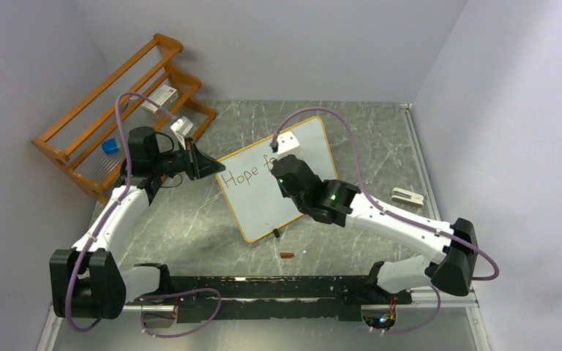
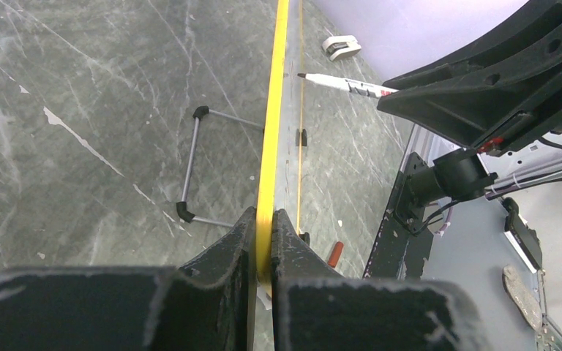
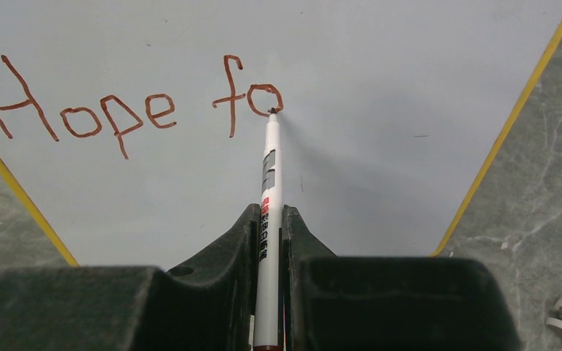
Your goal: Write a sentence on the whiteboard
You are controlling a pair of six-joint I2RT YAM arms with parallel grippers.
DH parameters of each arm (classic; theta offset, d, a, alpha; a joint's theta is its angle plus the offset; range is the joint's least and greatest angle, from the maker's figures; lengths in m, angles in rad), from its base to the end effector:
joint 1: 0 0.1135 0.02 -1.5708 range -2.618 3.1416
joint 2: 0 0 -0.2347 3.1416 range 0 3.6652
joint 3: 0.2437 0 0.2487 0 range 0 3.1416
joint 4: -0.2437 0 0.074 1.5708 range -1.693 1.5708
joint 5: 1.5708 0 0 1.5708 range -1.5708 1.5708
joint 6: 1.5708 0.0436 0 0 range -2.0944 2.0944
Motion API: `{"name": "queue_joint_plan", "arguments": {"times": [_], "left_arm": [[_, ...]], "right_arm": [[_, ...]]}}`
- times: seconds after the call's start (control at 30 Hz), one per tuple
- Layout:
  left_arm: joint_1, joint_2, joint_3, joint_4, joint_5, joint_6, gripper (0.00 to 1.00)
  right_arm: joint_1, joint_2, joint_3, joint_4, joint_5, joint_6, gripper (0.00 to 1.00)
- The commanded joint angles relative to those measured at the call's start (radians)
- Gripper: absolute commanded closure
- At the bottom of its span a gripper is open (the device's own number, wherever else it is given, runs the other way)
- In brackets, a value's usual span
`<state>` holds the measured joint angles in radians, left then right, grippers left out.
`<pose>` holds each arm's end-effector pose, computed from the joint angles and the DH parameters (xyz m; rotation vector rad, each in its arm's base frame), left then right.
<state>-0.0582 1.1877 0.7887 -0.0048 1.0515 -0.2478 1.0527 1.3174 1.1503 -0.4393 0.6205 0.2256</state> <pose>0.2633 -0.0533 0.2551 0.5218 1.8778 -1.2268 0.1701 0.2473 0.2973 -0.5030 1.9923 0.1113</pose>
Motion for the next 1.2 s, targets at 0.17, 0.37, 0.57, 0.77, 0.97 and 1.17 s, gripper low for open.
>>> {"name": "queue_joint_plan", "arguments": {"times": [0.17,0.37,0.57,0.77,0.97,1.17], "left_arm": [[-0.017,0.027,-0.018,-0.086,-0.048,0.065,0.95],[-0.017,0.029,-0.017,-0.087,-0.047,0.067,0.95],[-0.017,0.029,-0.017,-0.088,-0.048,0.066,0.95],[-0.017,0.029,-0.017,-0.089,-0.047,0.068,0.95],[-0.017,0.029,-0.017,-0.088,-0.046,0.068,0.95],[-0.017,0.029,-0.017,-0.089,-0.045,0.068,0.95]], "right_arm": [[-0.026,-0.04,0.005,0.023,0.044,-0.042,1.0],[-0.038,-0.018,0.016,0.05,0.024,-0.062,1.0],[-0.038,-0.005,0.028,0.068,-0.002,-0.073,1.0],[-0.039,0.011,0.033,0.082,-0.012,-0.078,1.0],[-0.041,0.025,0.038,0.081,0.001,-0.081,1.0],[-0.045,0.021,0.026,0.049,0.002,-0.064,1.0]]}}
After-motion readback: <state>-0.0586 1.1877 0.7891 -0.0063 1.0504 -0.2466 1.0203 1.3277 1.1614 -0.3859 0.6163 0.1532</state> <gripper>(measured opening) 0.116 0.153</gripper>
